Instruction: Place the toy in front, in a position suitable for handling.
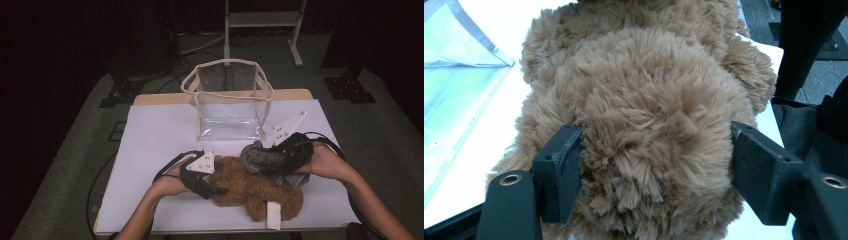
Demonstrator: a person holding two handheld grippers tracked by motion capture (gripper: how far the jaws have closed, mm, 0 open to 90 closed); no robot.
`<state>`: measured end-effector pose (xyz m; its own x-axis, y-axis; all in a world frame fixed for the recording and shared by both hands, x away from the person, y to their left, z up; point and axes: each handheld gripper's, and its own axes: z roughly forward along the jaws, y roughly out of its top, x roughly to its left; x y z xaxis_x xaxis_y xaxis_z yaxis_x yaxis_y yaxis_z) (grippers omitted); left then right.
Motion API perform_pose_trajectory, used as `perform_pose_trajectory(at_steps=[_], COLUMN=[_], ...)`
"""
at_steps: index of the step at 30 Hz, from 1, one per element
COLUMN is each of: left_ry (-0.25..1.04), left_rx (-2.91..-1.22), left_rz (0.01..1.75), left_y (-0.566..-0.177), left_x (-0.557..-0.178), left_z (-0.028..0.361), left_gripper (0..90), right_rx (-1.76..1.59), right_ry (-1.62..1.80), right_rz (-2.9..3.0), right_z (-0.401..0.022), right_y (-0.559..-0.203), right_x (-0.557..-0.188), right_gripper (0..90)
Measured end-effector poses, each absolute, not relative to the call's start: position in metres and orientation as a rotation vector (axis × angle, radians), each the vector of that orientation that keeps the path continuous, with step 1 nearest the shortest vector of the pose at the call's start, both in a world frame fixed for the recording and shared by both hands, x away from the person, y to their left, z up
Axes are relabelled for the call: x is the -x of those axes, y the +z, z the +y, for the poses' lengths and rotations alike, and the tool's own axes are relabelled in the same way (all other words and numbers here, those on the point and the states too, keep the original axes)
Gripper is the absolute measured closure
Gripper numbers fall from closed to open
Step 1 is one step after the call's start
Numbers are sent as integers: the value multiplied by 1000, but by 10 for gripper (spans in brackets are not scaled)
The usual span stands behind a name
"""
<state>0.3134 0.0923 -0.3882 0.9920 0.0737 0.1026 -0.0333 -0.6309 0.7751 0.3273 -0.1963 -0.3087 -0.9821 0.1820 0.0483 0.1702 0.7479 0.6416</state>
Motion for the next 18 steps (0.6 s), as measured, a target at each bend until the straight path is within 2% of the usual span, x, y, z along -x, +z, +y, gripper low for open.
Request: perform_pose_trajectory(at_steps=[6,11,16,18], left_ry=[157,161,163,164], left_rx=[-2250,-2254,-2256,-2256], left_rz=[25,24,20,22], left_y=[-388,-388,-388,-388], left_x=[-314,-313,-313,-313], left_z=[92,92,92,91], left_gripper=[278,277,276,276], right_rx=[-296,-276,-254,-261], right_ry=[1128,1070,986,990], right_rz=[2885,2889,2911,2910], right_z=[-197,-188,-181,-180], right_y=[-301,-302,-316,-319], right_x=[-328,-328,-330,-331], right_gripper=[429,466,652,680])
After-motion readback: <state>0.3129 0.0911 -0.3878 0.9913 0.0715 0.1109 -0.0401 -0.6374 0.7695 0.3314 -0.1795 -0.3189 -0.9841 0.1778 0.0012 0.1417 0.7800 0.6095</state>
